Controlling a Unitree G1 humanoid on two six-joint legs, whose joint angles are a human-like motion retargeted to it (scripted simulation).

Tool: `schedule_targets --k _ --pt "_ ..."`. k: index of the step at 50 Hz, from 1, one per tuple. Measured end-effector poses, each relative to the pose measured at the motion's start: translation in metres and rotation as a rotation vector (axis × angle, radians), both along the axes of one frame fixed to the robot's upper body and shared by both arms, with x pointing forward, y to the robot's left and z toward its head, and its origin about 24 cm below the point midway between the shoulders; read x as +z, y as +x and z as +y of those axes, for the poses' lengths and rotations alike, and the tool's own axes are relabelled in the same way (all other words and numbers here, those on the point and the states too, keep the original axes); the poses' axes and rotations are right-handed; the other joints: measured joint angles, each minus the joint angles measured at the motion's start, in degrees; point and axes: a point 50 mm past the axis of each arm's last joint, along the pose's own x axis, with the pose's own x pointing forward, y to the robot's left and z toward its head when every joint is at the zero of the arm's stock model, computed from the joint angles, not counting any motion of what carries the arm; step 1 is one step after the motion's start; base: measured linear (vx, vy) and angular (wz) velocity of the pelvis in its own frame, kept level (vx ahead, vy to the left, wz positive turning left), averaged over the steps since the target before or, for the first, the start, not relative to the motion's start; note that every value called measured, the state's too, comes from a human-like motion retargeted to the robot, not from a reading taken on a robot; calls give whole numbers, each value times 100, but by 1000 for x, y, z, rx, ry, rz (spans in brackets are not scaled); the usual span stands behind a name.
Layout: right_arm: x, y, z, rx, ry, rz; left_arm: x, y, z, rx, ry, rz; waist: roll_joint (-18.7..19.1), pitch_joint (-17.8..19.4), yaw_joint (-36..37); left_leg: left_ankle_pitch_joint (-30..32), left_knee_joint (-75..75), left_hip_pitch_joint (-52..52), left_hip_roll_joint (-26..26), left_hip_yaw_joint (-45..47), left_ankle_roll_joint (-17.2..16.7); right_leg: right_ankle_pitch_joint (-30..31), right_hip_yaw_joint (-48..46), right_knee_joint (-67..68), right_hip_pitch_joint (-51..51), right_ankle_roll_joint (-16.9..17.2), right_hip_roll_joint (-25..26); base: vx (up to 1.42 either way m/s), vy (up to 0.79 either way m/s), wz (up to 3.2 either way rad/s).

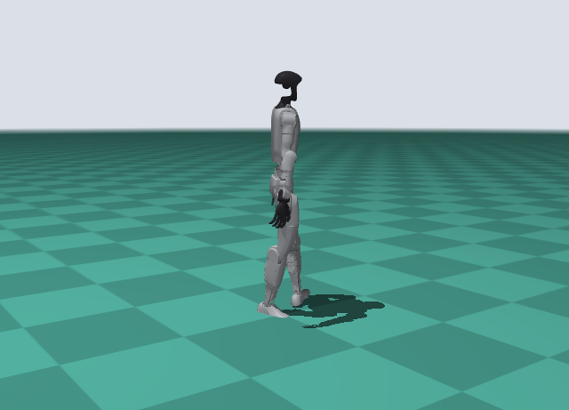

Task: In place motions

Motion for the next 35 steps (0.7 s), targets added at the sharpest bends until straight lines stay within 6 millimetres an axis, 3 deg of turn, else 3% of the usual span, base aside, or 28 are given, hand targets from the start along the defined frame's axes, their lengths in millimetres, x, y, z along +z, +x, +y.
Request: schedule_targets --k 5,7,9,10,13,15,20,25,30,35 --pt "1 -10 2 44 -7 49 0 -15 2 96 13 26 -216 -187 207 159 13 619 -172 917 426 -174 -983 -87 187 226 -109 13 19 236" --pt "-1 -6 6 61 4 40 0 -25 3 141 29 48 -257 -265 336 278 -4 748 -171 959 305 -203 -1214 -120 220 303 -103 18 16 153" --pt "-3 2 9 71 23 16 1 -39 1 194 35 82 -276 -334 460 686 -281 916 -286 1583 359 -220 -1398 -151 249 375 -90 23 22 129" --pt "-4 8 11 74 35 0 1 -44 -1 222 36 99 -254 -373 486 1037 -478 975 -372 1876 419 -232 -1501 -175 256 414 -49 18 19 137" --pt "-7 31 18 84 80 -74 2 -63 -11 319 30 162 -236 -375 560 843 -590 712 -591 1098 718 -227 -1705 -190 332 497 -64 21 18 98" --pt "-8 45 23 97 112 -114 2 -70 -17 371 21 189 -210 -334 714 805 -645 738 -644 1212 763 -218 -1680 -185 354 496 -48 21 19 0" --pt "-8 103 50 156 220 -248 1 -71 -37 477 -25 184 -271 -196 1246 547 -506 789 -670 1126 640 -147 -1602 -170 387 514 -168 13 13 -20" --pt "-7 128 81 220 354 -321 1 -68 -40 487 -37 175 -340 -357 1335 231 -359 704 -728 798 545 -89 -1701 -217 453 627 -214 30 8 20" --pt "-10 122 92 317 383 -309 -1 -50 -27 436 -19 111 -444 -650 1296 -25 -317 584 -842 412 475 -33 -2072 -140 570 773 -270 39 7 50" --pt "-15 88 78 344 317 -195 -3 -15 -15 345 -15 -2 -284 -768 1134 -194 -353 591 -813 -80 531 491 -2153 396 820 388 -227 38 8 114"
